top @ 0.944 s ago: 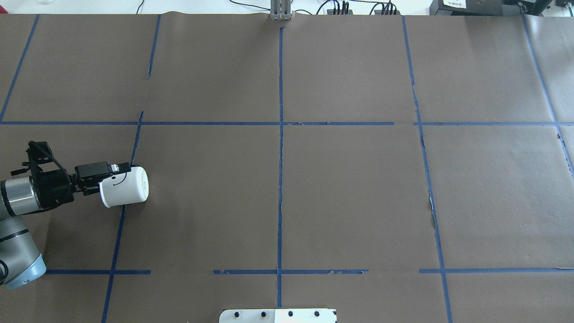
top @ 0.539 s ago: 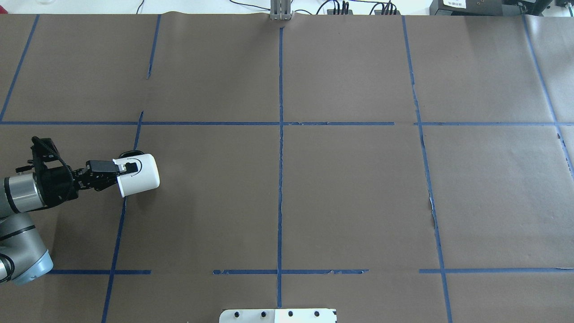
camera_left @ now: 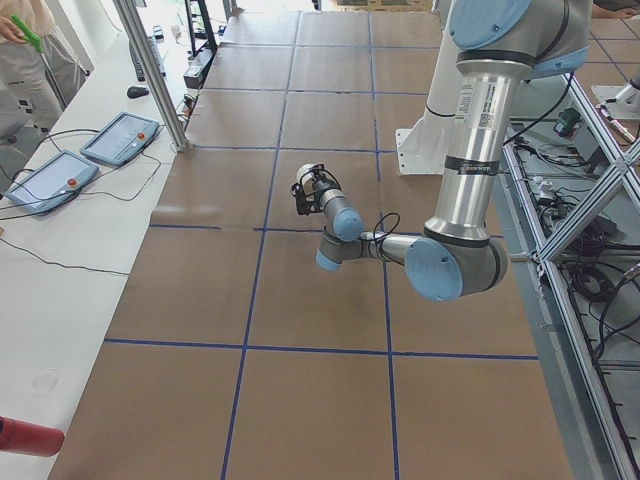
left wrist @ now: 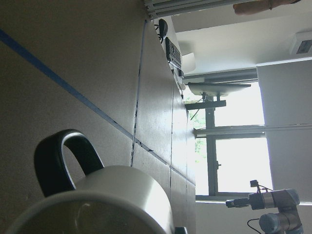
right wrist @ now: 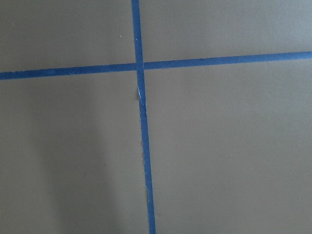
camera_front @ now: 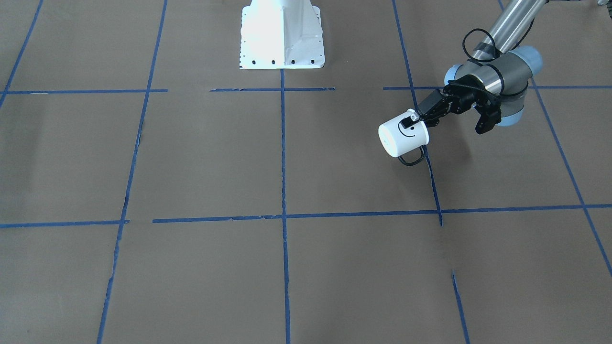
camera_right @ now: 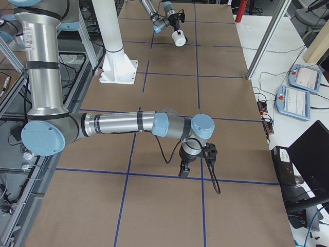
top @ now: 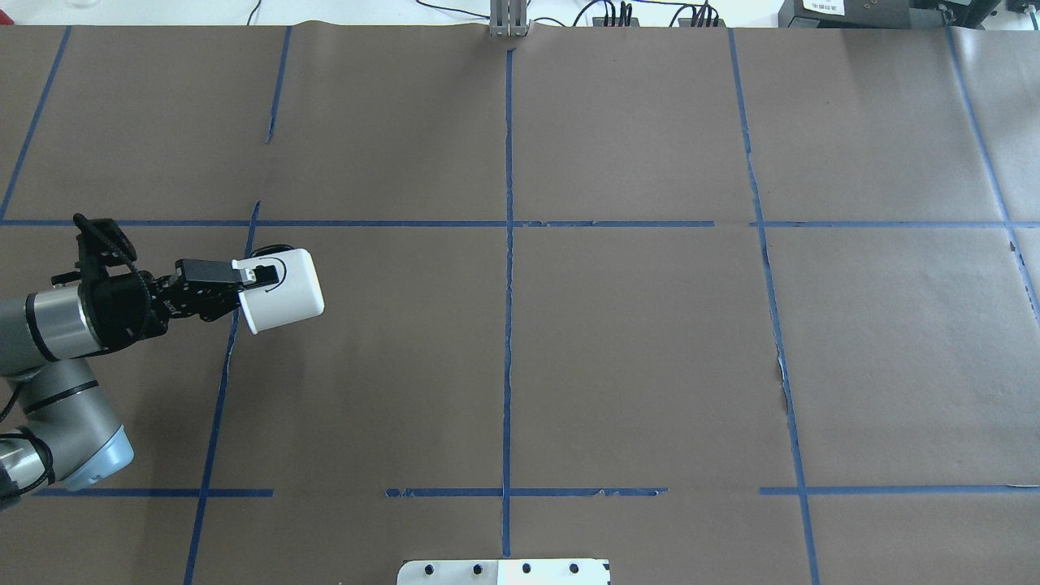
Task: Flip mug
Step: 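Lift the mug with the left gripper and carry it toward the table center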
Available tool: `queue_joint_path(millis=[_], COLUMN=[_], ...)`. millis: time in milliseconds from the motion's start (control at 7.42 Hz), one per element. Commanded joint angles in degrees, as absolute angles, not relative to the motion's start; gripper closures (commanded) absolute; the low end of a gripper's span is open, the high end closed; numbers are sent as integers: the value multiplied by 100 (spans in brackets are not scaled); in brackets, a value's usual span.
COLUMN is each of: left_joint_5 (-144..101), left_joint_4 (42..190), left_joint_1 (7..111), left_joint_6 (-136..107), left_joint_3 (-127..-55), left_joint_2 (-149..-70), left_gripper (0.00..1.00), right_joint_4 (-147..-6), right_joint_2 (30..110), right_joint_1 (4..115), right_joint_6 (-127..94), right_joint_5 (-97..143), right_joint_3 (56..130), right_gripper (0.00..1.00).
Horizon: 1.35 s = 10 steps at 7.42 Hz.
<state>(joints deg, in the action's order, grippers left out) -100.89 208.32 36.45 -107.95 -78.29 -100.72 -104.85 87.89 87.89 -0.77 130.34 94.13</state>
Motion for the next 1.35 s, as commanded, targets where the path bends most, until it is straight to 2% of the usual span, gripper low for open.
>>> queue_joint_path(millis=[0,135,270,809,944,1213], left_joint_5=[-10755,-11045,-11126,-11171,-11206,-11968], left_joint_4=[18645,17232,16095,11077,10274,9493], left_joint_1=[3814,3867,3919,3815,3754,3499], left_joint_6=[-10776,-10732,-10723,-10356,-10223,-10169], left_joint_3=[-8819,-9355,-9534,-9326,-9177,-7829], left_joint_2=[-10344,-10580,-11087,-13197,-13601,-14543], left_gripper=[100,100,100,100,100,100], right_joint_4=[-10485,-10485,-10485,-10485,-10485,-10485], right_joint_2=[8789,8789,8789,8789,8798,8789], right_joint_1=[8789,8789,8789,8789,8789,8789], right_joint_6=[-79,-79,-79,-79,-79,-79], right_joint_5=[13034,13034,13034,13034,13034,13034], right_joint_3=[9413,9413,9413,9413,9413,9413], right_gripper=[0,0,0,0,0,0])
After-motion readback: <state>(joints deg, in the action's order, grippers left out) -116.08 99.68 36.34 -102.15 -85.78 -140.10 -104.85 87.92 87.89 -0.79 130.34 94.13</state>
